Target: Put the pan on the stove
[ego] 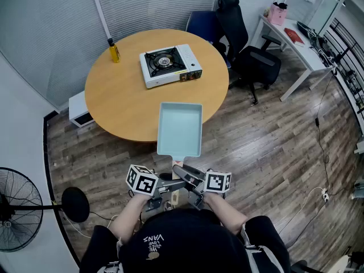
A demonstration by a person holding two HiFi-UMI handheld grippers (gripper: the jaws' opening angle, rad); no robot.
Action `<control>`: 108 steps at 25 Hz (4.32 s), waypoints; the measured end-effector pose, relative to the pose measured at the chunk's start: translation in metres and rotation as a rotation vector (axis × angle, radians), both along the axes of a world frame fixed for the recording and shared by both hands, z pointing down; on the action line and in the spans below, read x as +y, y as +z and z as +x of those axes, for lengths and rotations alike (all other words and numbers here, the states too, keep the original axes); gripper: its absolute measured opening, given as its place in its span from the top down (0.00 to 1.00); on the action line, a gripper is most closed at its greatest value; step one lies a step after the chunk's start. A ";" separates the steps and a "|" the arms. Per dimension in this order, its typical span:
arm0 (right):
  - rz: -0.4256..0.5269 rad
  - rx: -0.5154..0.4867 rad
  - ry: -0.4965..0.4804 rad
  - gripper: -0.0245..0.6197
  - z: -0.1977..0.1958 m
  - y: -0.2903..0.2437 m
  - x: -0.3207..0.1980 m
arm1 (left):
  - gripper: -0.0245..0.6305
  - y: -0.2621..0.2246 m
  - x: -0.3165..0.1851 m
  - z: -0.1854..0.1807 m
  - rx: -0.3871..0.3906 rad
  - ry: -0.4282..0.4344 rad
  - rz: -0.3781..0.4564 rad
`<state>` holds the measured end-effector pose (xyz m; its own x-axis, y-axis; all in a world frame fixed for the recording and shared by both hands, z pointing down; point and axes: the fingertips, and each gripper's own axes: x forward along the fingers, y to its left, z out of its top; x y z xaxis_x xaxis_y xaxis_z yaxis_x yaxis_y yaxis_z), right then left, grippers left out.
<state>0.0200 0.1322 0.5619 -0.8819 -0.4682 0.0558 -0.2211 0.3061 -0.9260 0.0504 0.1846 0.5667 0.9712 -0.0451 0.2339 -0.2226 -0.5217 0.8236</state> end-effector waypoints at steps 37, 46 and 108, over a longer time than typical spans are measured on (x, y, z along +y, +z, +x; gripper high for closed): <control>0.056 0.081 0.019 0.69 -0.058 -0.003 -0.025 | 0.72 0.000 -0.023 -0.060 0.018 -0.015 0.024; 0.034 0.062 -0.032 0.69 -0.042 0.004 -0.091 | 0.72 0.006 -0.092 -0.041 0.005 -0.066 0.020; 0.058 0.227 -0.060 0.68 -0.088 0.046 -0.422 | 0.71 0.046 -0.422 -0.090 0.034 -0.201 -0.058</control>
